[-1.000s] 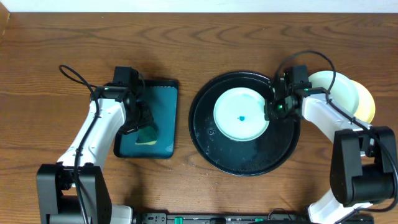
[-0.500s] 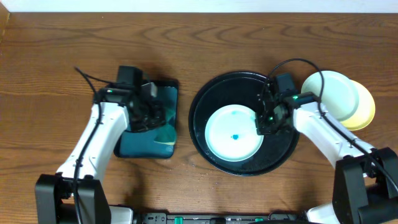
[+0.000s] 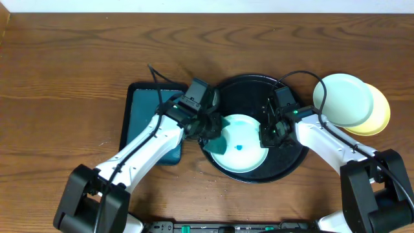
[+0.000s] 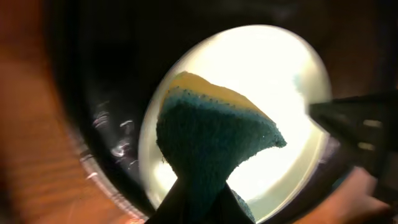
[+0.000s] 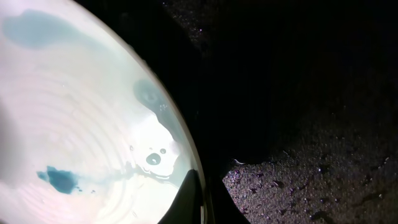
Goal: Clean dirty plates on tray and stack at the side
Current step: 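Carry the sponge with the left gripper onto the pale green plate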
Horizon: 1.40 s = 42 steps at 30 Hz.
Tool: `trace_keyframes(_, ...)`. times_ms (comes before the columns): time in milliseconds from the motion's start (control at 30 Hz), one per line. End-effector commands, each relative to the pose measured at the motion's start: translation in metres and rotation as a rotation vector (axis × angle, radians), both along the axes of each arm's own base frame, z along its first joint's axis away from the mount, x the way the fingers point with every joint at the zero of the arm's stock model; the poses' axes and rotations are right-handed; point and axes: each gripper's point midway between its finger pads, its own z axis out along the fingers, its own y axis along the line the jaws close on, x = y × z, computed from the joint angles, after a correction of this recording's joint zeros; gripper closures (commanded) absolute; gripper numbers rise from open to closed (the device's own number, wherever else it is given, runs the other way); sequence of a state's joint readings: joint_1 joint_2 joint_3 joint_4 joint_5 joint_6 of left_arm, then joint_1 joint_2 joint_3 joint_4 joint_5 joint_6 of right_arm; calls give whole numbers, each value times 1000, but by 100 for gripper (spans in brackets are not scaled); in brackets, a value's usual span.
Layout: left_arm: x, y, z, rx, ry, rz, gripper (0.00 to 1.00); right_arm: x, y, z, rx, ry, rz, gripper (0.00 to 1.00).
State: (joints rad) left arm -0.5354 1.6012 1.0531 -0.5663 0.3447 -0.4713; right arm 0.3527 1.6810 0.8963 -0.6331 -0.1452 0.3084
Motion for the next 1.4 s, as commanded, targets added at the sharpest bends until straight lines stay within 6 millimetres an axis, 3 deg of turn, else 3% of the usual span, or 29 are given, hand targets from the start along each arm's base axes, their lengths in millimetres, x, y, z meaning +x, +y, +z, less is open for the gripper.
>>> trace_keyframes(0, 17, 45, 3, 83, 4, 172, 93, -6, -6, -7, -42, 16, -22, 99)
trace_keyframes(100, 31, 85, 16, 91, -4, 263, 93, -5, -11, -8, -70, 8, -29, 99)
trace_keyframes(200, 37, 125, 14, 134, 0, 322, 93, -2, -17, -8, -102, -6, -34, 99)
trace_keyframes(367, 30, 180, -21, 335, 32, 365, 93, 1, -23, -8, -135, -25, -17, 98)
trace_keyframes(467, 28, 192, -46, 401, 58, 373, 93, 1, -23, -8, -135, -25, -17, 93)
trace_keyframes(667, 21, 192, -86, 422, 145, 353, 93, -2, -22, -9, -134, -13, 1, 85)
trace_keyframes(833, 19, 179, -88, 355, 178, 335, 93, -5, -23, -9, -140, -5, 26, 87)
trace_keyframes(933, 28, 171, -61, 308, 150, 334, 93, -2, -22, -9, -135, -18, 24, 83)
trace_keyframes(967, 35, 170, -38, 297, 117, 338, 92, 0, -21, -8, -131, -28, 24, 83)
trace_keyframes(1100, 42, 151, 13, 200, 36, 313, 93, 4, -20, -8, -124, -42, 16, 99)
trace_keyframes(1167, 41, 130, 31, 117, 0, 278, 93, 5, -19, -7, -121, -45, -2, 99)
trace_keyframes(1267, 34, 102, 43, 51, -10, 249, 93, 7, -19, -7, -116, -48, -24, 99)
trace_keyframes(1367, 27, 67, 39, 32, -17, 184, 93, 8, -19, -7, -114, -49, -34, 99)
